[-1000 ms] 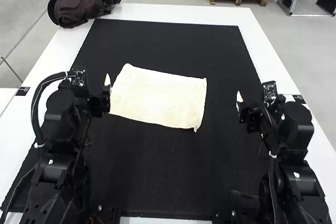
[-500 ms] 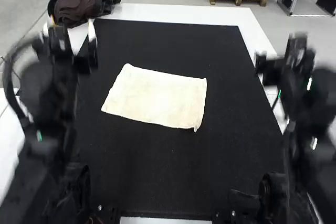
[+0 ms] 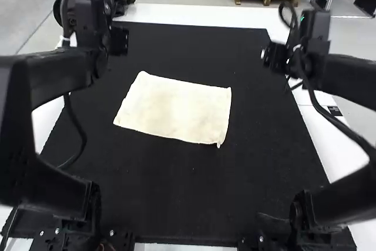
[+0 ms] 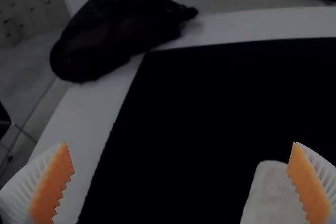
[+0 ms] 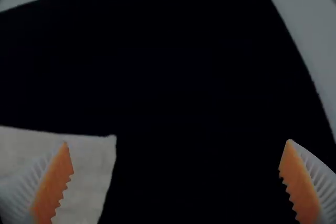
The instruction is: Fold the towel.
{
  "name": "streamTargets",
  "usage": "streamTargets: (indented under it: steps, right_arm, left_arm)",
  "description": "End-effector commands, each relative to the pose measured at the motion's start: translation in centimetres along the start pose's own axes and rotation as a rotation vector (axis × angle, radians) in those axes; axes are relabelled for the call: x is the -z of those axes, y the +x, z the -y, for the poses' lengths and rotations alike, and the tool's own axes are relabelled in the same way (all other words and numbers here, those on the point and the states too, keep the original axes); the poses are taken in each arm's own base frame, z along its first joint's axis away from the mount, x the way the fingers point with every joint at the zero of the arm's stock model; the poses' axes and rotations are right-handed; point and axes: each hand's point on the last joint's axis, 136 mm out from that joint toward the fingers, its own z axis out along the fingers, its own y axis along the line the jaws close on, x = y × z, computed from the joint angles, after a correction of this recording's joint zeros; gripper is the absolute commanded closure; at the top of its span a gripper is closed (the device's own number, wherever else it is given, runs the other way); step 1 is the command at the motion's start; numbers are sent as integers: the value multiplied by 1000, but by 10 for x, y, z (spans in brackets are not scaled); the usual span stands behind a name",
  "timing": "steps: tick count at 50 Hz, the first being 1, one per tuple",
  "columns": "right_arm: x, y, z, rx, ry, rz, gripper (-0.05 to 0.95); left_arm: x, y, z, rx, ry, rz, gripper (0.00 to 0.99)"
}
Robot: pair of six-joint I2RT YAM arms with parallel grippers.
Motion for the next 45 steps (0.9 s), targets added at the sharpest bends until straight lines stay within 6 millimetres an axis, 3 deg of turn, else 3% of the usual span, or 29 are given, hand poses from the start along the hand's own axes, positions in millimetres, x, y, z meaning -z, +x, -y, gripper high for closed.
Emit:
streamTargets:
  steps: [1, 9, 14, 22, 30, 39, 45]
  right_arm:
    - [-13, 31, -1, -60, -6, -67, -7]
    - [-17, 45, 3, 27, -1, -49, -7]
    - [-20, 53, -7, 41, -45, -73, -10]
    - [-34, 77, -30, 14, -116, -175, -10]
    - [-41, 89, -53, -18, -191, -226, -8]
    - [-51, 91, -73, -46, -250, -247, -7]
    - [-63, 92, -76, -51, -258, -253, -8]
  left_arm:
    - [-1, 19, -9, 38, -57, -23, 39]
    - [0, 61, -8, 22, -54, -106, 38]
    - [-2, 81, 9, 20, 64, -155, 38]
    - [-21, 107, 9, 41, 178, -262, 38]
    - [-44, 119, -1, 61, 238, -305, 38]
    - [-64, 129, 17, 34, 346, -326, 38]
    - [-75, 137, 32, 25, 413, -345, 38]
